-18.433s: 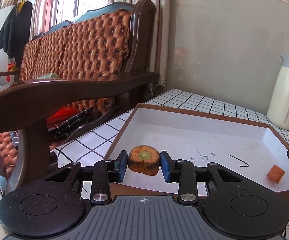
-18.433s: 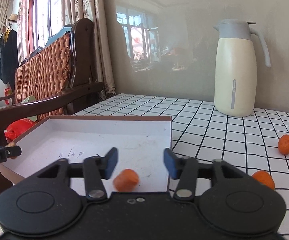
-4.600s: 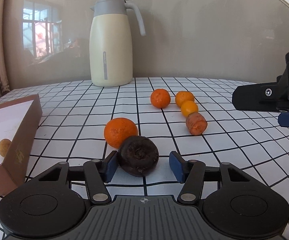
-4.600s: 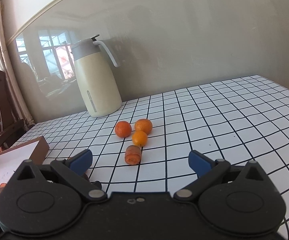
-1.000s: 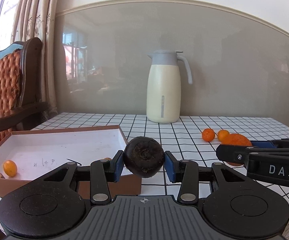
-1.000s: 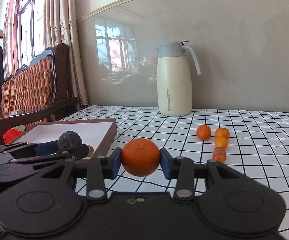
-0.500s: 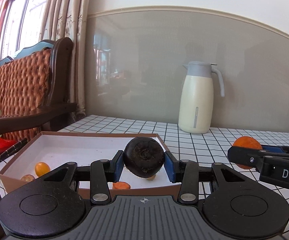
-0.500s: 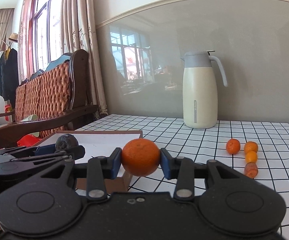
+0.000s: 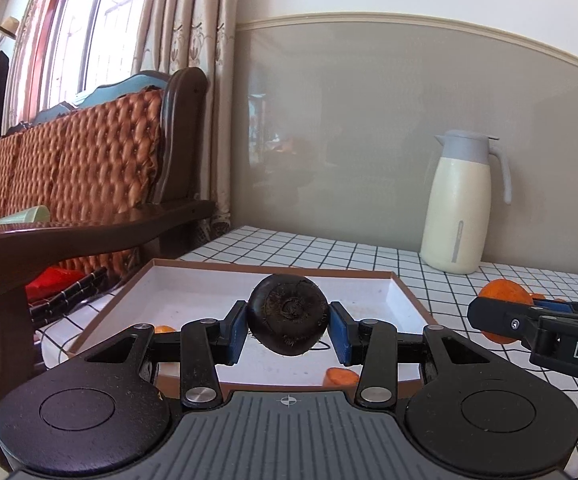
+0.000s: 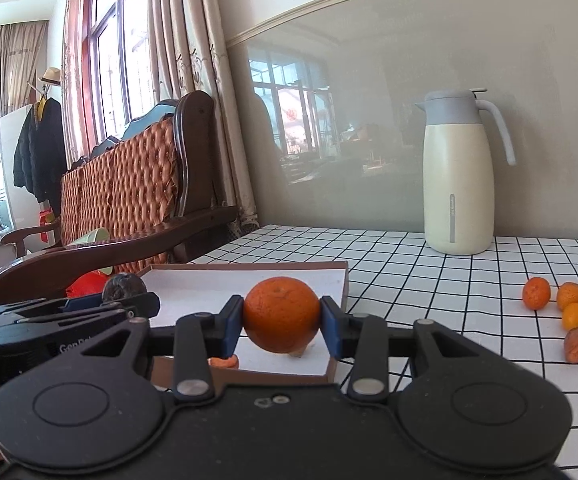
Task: Organize fruits
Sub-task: 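Carry the dark fruit and orange over the brown box with both tools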
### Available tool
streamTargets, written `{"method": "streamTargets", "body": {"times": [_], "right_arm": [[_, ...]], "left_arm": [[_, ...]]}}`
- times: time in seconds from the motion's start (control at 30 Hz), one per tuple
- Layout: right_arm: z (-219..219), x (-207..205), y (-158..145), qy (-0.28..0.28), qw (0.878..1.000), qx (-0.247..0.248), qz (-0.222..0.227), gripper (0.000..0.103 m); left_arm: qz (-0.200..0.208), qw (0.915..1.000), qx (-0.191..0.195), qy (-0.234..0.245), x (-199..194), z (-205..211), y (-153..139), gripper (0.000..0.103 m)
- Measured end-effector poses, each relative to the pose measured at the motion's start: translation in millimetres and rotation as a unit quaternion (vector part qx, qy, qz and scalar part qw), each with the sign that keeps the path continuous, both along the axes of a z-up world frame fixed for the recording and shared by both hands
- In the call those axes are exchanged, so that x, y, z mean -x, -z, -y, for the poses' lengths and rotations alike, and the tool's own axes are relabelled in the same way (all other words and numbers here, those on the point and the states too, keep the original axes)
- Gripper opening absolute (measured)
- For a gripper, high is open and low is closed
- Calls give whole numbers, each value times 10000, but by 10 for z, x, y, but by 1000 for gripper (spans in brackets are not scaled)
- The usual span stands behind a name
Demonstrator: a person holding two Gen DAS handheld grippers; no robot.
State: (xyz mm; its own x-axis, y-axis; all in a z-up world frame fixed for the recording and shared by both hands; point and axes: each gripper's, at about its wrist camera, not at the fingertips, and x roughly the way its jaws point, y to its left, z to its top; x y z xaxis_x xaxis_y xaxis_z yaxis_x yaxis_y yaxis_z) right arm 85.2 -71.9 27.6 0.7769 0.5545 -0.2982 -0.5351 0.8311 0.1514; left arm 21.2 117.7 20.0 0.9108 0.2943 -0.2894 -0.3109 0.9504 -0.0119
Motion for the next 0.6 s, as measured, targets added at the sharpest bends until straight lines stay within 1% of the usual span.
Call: {"method": "streamTargets", "body": {"times": [0.13,0.6], "right_arm": [[-132,-34,26,-97,10000,-3,-21,32],[-383,-182,98,-160,9998,-44,-125,33]], "left_arm": [[-29,9999,-55,-161,24,-159,13,43],[-53,9980,17,-633,4,-634,49,43]]}}
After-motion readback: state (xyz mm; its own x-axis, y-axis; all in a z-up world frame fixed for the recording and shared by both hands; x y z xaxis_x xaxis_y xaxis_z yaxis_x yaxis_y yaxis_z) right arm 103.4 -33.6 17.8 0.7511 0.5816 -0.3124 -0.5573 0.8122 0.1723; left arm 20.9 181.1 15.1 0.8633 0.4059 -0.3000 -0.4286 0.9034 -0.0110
